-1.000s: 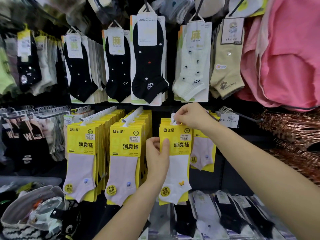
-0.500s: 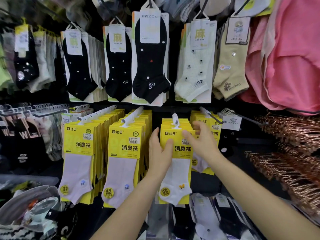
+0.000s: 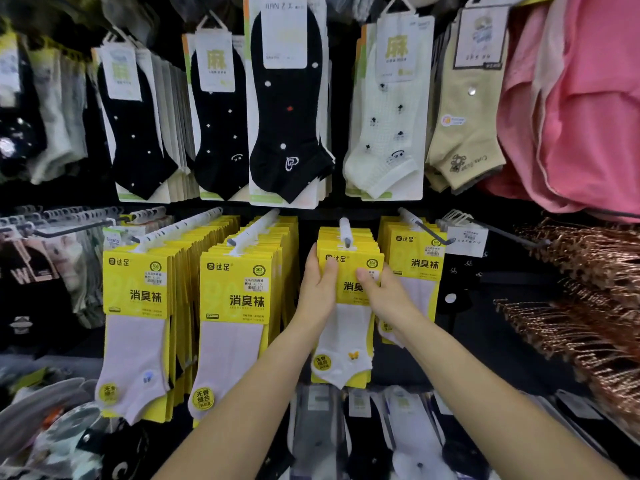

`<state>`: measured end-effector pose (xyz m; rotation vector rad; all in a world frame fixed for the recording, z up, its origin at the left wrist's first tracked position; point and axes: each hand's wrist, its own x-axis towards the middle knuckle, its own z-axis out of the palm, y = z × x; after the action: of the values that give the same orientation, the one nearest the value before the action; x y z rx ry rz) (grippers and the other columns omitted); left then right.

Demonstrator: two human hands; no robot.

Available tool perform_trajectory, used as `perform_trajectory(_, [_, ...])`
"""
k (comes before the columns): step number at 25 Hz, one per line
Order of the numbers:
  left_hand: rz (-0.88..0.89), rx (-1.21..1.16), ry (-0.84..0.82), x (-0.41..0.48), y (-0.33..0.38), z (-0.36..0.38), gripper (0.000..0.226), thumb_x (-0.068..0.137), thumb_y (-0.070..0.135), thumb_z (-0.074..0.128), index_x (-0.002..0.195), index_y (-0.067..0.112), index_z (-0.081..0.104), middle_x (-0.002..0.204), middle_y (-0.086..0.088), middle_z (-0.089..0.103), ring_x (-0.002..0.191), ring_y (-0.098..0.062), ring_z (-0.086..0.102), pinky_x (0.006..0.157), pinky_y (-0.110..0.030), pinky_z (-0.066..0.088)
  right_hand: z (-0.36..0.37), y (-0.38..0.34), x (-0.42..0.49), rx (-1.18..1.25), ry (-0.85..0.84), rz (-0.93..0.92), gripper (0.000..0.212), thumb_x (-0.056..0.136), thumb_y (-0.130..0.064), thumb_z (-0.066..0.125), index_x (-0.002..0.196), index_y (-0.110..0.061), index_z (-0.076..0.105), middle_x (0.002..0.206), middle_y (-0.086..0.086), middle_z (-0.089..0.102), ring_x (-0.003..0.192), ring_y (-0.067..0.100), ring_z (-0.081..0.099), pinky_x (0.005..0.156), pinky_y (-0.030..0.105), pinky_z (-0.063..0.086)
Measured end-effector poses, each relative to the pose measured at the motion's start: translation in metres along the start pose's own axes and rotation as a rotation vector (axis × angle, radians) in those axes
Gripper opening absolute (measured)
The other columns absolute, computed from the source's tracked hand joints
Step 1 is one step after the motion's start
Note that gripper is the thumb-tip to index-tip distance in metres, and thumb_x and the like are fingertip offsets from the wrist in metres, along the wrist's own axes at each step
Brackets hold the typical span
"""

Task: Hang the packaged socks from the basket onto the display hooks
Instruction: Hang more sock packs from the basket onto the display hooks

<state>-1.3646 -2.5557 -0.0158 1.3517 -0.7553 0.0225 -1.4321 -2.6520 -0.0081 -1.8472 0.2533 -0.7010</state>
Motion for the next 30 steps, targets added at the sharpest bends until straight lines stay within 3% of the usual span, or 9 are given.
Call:
perform_trajectory(4, [-0.053, 0.061, -0.021, -0.021, -0.009, -0.004, 0.035, 0.101, 0.017, 0.035, 0.136, 0.009, 0.038, 0.127, -0.005, 0.055, 0.118, -0.019, 0.053, 0.102, -0.04, 0.042, 0.006, 0.015, -0.011, 0.01, 0.004, -0.019, 0.036, 0.098, -0.022, 0.042, 0.133, -0.013, 0.042, 0.122, -0.002, 0.055, 0.112, 0.011, 0.05, 0.094, 0.025, 0.041])
perform_trajectory(7, [-0.258, 0.225, -0.041, -0.066, -0.034, -0.008, 0.063, 0.099, 0.029, 0.041, 0.148, 0.004, 0.01, 0.154, -0.013, 0.024, 0.142, -0.023, 0.024, 0.116, -0.042, 0.022, 0.013, 0.047, -0.046, -0.066, 0.008, 0.015, 0.04, 0.095, -0.01, 0.045, 0.135, -0.011, 0.039, 0.122, 0.0, 0.052, 0.112, 0.013, 0.05, 0.091, 0.024, 0.041])
perform_trajectory(10, [-0.441, 0.315, -0.111, -0.141, -0.069, -0.023, 0.078, 0.096, 0.035, 0.045, 0.149, 0.007, -0.005, 0.159, -0.006, 0.0, 0.146, -0.017, 0.004, 0.117, -0.028, 0.007, 0.025, 0.096, -0.103, -0.116, 0.029, 0.213, 0.05, 0.093, -0.018, 0.052, 0.139, -0.013, 0.033, 0.133, 0.004, 0.05, 0.119, 0.018, 0.05, 0.092, 0.031, 0.042])
perform_trajectory(14, [-0.633, 0.437, -0.225, -0.259, -0.117, -0.067, 0.065, 0.095, 0.028, 0.052, 0.147, 0.006, 0.02, 0.154, -0.008, 0.019, 0.142, -0.019, 0.021, 0.106, -0.016, 0.017, 0.058, 0.168, -0.199, -0.2, -0.123, 0.578, 0.069, 0.093, -0.029, 0.055, 0.148, -0.011, 0.017, 0.152, 0.01, 0.028, 0.135, 0.026, 0.035, 0.107, 0.035, 0.034])
perform_trajectory(17, [-0.785, 0.548, -0.182, -0.331, -0.145, -0.113, 0.053, 0.091, 0.018, 0.058, 0.136, -0.004, 0.038, 0.144, -0.019, 0.037, 0.134, -0.026, 0.035, 0.105, -0.018, 0.022, 0.102, 0.205, -0.267, -0.293, -0.299, 0.705, 0.061, 0.092, -0.028, 0.057, 0.144, -0.012, 0.028, 0.141, 0.011, 0.043, 0.119, 0.025, 0.05, 0.095, 0.032, 0.042])
perform_trajectory(21, [-0.925, 0.606, -0.056, -0.389, -0.177, -0.176, 0.051, 0.087, 0.01, 0.062, 0.13, -0.01, 0.044, 0.132, -0.025, 0.049, 0.127, -0.037, 0.044, 0.104, -0.039, 0.037, 0.176, 0.235, -0.329, -0.324, -0.435, 0.769, 0.058, 0.086, -0.015, 0.064, 0.138, -0.007, 0.039, 0.136, 0.017, 0.048, 0.122, 0.026, 0.05, 0.096, 0.028, 0.04])
perform_trajectory(25, [-1.069, 0.57, 0.13, -0.414, -0.198, -0.229, 0.034, 0.084, 0.005, 0.064, 0.117, -0.003, 0.057, 0.112, -0.02, 0.063, 0.112, -0.036, 0.058, 0.082, -0.037, 0.048, 0.233, 0.253, -0.362, -0.348, -0.566, 0.818, 0.057, 0.082, -0.006, 0.066, 0.135, -0.006, 0.043, 0.135, 0.015, 0.05, 0.121, 0.026, 0.05, 0.086, 0.023, 0.04])
perform_trajectory(27, [-1.133, 0.526, 0.165, -0.418, -0.209, -0.239, 0.045, 0.08, 0.0, 0.068, 0.122, -0.005, 0.053, 0.12, -0.023, 0.06, 0.115, -0.036, 0.056, 0.089, -0.041, 0.047, 0.256, 0.258, -0.366, -0.306, -0.536, 0.824, 0.06, 0.079, -0.01, 0.071, 0.134, -0.007, 0.045, 0.132, 0.014, 0.053, 0.119, 0.025, 0.052, 0.083, 0.024, 0.04])
perform_trajectory(30, [-1.191, 0.467, 0.158, -0.415, -0.225, -0.243, 0.054, 0.079, -0.002, 0.067, 0.129, 0.003, 0.048, 0.125, -0.016, 0.058, 0.119, -0.029, 0.053, 0.093, -0.033, 0.043, 0.285, 0.265, -0.366, -0.268, -0.504, 0.787, 0.068, 0.079, -0.013, 0.071, 0.139, -0.019, 0.039, 0.134, 0.004, 0.053, 0.118, 0.023, 0.053, 0.077, 0.025, 0.044])
